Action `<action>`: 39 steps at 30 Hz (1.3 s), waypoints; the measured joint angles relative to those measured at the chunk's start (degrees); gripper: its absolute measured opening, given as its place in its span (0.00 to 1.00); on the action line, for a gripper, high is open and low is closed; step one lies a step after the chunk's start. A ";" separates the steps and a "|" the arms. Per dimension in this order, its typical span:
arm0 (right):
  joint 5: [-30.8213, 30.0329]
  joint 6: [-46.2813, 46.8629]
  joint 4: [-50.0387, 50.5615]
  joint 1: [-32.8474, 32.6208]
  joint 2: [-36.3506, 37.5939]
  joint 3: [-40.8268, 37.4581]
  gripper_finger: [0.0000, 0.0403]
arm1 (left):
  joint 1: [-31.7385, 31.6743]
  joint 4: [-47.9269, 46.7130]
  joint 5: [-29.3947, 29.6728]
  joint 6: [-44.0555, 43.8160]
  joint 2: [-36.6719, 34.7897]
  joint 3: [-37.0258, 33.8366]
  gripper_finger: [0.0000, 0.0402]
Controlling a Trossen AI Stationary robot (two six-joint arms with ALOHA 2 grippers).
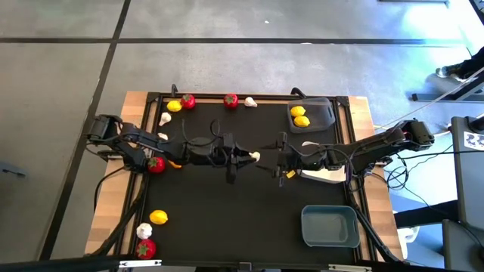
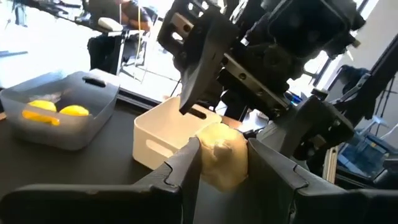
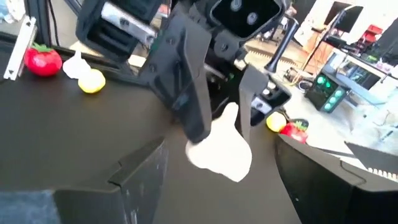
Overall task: Sort produce into baskets
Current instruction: Put the garlic into the white bin
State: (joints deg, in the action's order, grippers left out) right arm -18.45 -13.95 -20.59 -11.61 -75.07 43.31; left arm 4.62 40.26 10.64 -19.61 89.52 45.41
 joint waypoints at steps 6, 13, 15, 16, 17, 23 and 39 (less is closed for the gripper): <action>-0.44 -0.03 -0.80 -0.01 -1.30 0.00 0.72 | 0.00 0.16 0.04 0.83 0.02 0.00 0.29; -0.88 -1.75 -5.87 0.01 -4.59 -0.02 0.72 | 0.13 1.55 0.04 2.20 0.02 0.02 0.29; -0.88 -1.81 -6.58 0.01 -4.59 -0.02 0.70 | 0.13 1.35 0.06 2.25 0.02 0.02 0.29; -0.89 -1.82 -6.94 0.01 -4.59 -0.02 0.69 | 0.13 1.19 0.06 2.32 0.02 0.02 0.29; -0.93 -1.85 -6.99 0.01 -4.59 -0.02 0.67 | 0.13 1.13 0.06 2.42 0.02 0.02 0.29; -1.52 -1.98 -7.22 0.01 -4.59 -0.02 0.54 | 0.13 1.13 0.06 2.44 0.02 0.02 0.29; -2.52 -2.07 -6.78 0.01 -4.58 -0.02 0.38 | 0.11 1.10 0.04 3.11 0.02 0.02 0.37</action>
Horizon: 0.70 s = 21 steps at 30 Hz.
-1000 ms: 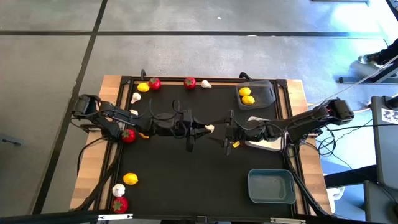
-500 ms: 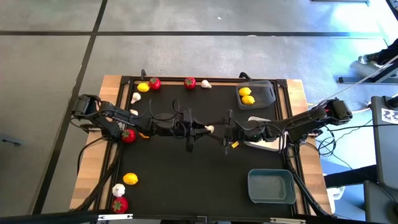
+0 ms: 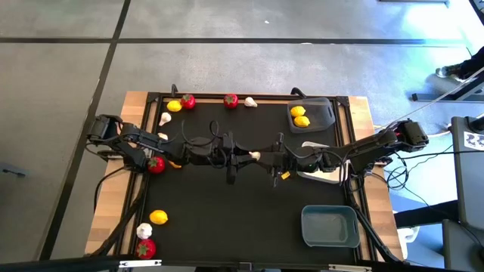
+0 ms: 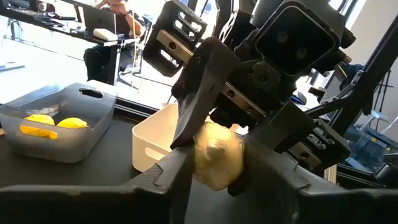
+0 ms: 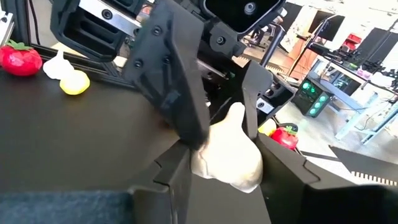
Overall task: Sort produce into baskets
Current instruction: Put the garlic into the white bin
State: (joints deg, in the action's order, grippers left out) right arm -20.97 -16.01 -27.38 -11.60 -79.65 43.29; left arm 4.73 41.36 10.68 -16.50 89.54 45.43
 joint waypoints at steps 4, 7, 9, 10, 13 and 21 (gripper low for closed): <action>0.12 0.37 0.85 0.00 0.32 0.02 0.38 | 0.00 -1.18 -0.32 0.39 -0.32 0.00 0.47; -0.06 0.91 3.58 -0.02 1.94 0.02 0.38 | -0.35 -5.72 -0.20 1.49 -2.23 0.00 0.53; -1.01 2.02 6.24 -0.09 3.77 0.04 0.38 | -1.05 -9.82 -0.03 1.14 -3.97 0.00 0.54; -1.41 2.77 7.93 -0.07 4.84 0.04 0.38 | -1.39 -11.94 -0.01 0.78 -4.80 0.00 0.55; -2.01 6.16 14.99 -0.07 8.29 0.05 0.38 | -2.24 -18.35 0.03 0.58 -7.06 0.00 0.55; -1.95 20.62 39.31 -0.07 19.24 0.07 0.38 | -3.02 -26.58 0.06 0.45 -8.45 0.00 0.53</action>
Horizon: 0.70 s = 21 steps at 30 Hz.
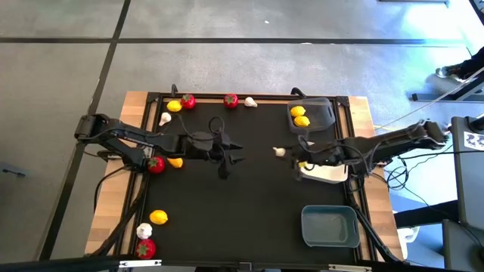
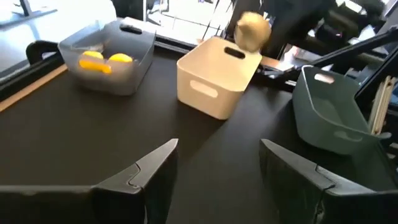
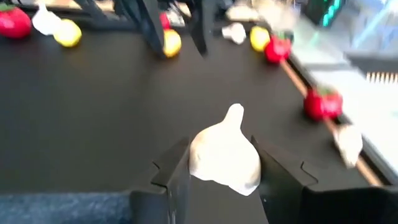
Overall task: Sort produce into baskets
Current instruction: Put the garlic into the white bin
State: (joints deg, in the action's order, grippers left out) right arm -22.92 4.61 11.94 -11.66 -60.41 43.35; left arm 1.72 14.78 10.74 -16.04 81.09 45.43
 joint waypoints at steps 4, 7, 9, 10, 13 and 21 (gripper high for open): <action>0.03 7.96 11.55 0.00 4.47 0.00 0.38 | 0.00 -0.52 0.24 -0.01 0.27 0.00 0.53; 0.07 14.35 19.60 0.00 7.20 0.00 0.38 | 0.00 -0.48 0.48 0.32 0.27 0.00 0.53; 0.51 18.22 24.16 0.00 8.23 -0.01 0.38 | 0.00 -0.49 0.50 0.81 0.27 0.00 0.53; 0.73 20.13 26.25 0.00 8.57 0.00 0.38 | 0.00 -0.48 0.50 0.96 0.27 0.00 0.53; 2.43 25.89 32.67 0.00 9.03 -0.02 0.38 | 0.00 -0.67 0.50 1.00 0.27 0.00 0.53; 3.66 38.00 45.79 0.02 7.86 -0.02 0.38 | 0.00 -0.89 0.50 1.04 0.27 0.00 0.53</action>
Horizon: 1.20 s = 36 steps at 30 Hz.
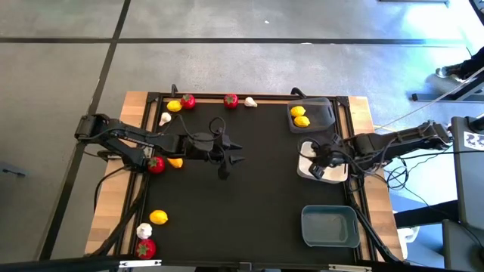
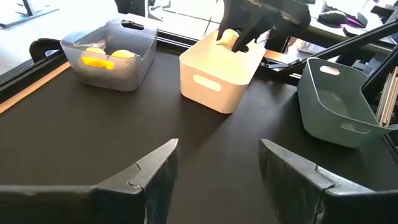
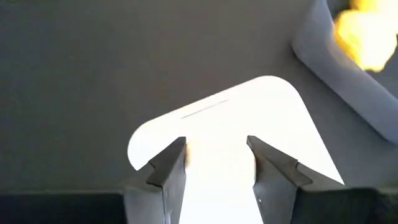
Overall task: Sort produce into baskets
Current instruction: Put the garlic into the white bin
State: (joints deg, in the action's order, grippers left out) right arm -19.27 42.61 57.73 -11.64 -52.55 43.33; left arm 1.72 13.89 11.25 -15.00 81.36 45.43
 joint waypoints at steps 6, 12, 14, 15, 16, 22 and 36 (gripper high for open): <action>-0.12 3.74 1.47 0.01 -0.74 -2.19 0.38 | 0.00 -0.04 0.00 0.09 0.05 0.00 0.53; -0.53 4.09 -6.76 0.04 -0.97 -9.25 0.38 | 0.00 -0.08 0.00 0.34 0.22 -0.01 0.53; -1.14 4.10 -11.50 0.16 -0.97 -11.62 0.38 | 0.07 -0.13 -0.01 0.39 0.22 -0.02 0.53; -1.13 4.08 -12.97 0.45 -0.97 -12.83 0.38 | 0.07 -0.11 -0.01 0.42 0.22 -0.02 0.53; -1.02 4.09 -14.02 0.83 -0.97 -13.96 0.38 | 0.07 -0.09 -0.02 0.44 0.22 -0.02 0.53; -0.65 4.10 -17.13 4.54 -0.97 -18.77 0.38 | 0.07 -0.10 -0.02 1.09 0.22 -0.02 0.53; -0.94 3.72 -21.20 7.56 -0.97 -22.90 0.40 | 0.07 -0.09 -0.04 1.01 0.22 -0.02 0.53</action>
State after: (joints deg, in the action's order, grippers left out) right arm -20.20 46.33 36.53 -4.08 -53.52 20.44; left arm 1.78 13.80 11.20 -14.00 81.58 45.41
